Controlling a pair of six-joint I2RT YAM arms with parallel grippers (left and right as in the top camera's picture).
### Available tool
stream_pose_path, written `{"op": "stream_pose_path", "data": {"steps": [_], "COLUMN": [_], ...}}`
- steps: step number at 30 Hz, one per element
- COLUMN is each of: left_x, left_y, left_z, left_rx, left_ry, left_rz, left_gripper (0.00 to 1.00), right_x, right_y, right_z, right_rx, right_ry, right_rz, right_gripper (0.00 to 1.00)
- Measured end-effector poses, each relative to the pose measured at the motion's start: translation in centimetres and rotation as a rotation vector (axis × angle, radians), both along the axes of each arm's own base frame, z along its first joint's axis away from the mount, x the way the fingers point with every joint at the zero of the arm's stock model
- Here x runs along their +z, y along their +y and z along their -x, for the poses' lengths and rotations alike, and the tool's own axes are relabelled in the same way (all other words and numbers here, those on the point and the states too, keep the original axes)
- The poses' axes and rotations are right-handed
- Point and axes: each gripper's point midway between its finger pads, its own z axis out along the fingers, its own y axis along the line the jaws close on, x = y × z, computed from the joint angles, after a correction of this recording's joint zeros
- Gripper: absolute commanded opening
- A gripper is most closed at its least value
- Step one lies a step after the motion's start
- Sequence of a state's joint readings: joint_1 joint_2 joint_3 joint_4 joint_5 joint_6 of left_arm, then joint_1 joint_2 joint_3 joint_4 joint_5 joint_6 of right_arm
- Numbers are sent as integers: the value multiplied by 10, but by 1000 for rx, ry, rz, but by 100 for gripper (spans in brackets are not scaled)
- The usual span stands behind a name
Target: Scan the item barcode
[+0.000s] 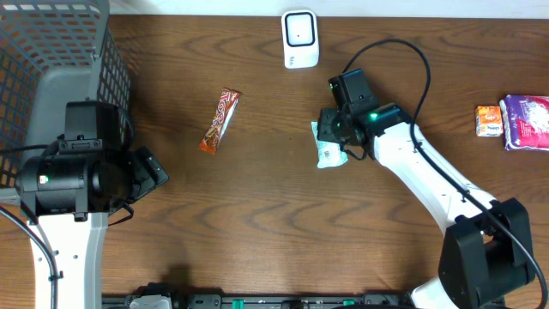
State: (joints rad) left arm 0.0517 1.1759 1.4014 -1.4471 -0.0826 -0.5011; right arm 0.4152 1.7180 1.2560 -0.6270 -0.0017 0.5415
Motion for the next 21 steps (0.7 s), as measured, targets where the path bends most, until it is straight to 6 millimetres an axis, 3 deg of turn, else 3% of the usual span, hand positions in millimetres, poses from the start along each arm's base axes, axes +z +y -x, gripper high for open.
{"op": "stream_pose_path", "data": {"steps": [4, 11, 15, 21], "left_x": [0, 0, 0, 0], "left_y": [0, 0, 0, 0], "left_z": [0, 0, 0, 0], "left_rx": [0, 0, 0, 0], "left_ry": [0, 0, 0, 0], "left_rz": [0, 0, 0, 0], "left_gripper": [98, 98, 98, 98], "right_x": [-12, -55, -71, -67], "right_y": [-12, -31, -24, -8], "right_z": [-7, -14, -9, -4], "right_rx": [-35, -65, 7, 90], "right_ry": [22, 151, 210, 222], "right_rz": [6, -76, -154, -234], "right_gripper": [72, 75, 78, 79]}}
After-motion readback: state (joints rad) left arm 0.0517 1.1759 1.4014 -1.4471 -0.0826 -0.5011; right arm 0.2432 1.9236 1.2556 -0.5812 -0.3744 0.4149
